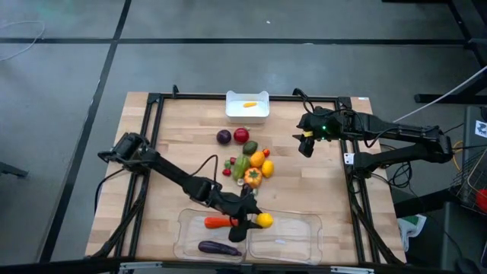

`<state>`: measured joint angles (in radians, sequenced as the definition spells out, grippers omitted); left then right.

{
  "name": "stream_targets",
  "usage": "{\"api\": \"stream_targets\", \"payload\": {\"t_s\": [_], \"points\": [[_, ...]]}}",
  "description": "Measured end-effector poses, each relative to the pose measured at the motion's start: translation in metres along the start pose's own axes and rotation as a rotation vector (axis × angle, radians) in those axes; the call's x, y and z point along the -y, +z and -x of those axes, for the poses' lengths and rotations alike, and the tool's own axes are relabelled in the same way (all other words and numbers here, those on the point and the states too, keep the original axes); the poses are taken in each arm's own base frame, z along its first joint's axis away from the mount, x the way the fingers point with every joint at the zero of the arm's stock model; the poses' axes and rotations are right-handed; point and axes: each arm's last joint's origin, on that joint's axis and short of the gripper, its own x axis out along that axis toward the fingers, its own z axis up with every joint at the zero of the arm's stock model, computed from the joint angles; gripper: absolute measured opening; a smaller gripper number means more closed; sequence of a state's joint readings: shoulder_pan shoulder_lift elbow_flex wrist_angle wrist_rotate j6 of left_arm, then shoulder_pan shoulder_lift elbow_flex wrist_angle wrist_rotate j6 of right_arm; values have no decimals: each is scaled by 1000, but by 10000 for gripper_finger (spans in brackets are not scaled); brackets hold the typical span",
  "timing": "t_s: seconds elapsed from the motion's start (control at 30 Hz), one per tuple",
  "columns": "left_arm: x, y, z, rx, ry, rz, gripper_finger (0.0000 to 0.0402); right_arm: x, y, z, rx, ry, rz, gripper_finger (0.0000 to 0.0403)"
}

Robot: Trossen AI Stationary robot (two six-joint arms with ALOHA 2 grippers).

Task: Sort produce into baskets
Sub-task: Put the left yellow lemon into the right transparent bin, then put the right yellow lemon into the right transparent bin

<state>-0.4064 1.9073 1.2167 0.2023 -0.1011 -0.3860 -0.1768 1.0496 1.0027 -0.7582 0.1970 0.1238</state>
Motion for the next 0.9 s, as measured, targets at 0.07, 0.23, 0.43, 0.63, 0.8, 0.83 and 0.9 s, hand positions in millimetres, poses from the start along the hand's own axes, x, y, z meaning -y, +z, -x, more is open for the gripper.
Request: {"api": "stream_targets", "payload": {"t_s": [0.07, 0.23, 0.43, 0.63, 0.8, 0.83, 0.9], "points": [[-2, -2, 0, -15, 22, 4, 196, 0, 0, 0, 0, 0, 0, 193], [-4, -1, 0, 6, 68, 7, 196, 0, 0, 0, 0, 0, 0, 193], [-5, 0, 0, 15, 90, 4, 227, 0, 0, 0, 0, 0, 0, 193], [-5, 0, 0, 16, 90, 6, 266, 0, 0, 0, 0, 0, -1, 193], [-6, 1, 0, 18, 93, 8, 271, 0, 0, 0, 0, 0, -1, 193], [-8, 2, 0, 20, 96, 7, 271, 0, 0, 0, 0, 0, -1, 193], [-10, 3, 0, 23, 100, -6, 271, 0, 0, 0, 0, 0, -1, 193]]}}
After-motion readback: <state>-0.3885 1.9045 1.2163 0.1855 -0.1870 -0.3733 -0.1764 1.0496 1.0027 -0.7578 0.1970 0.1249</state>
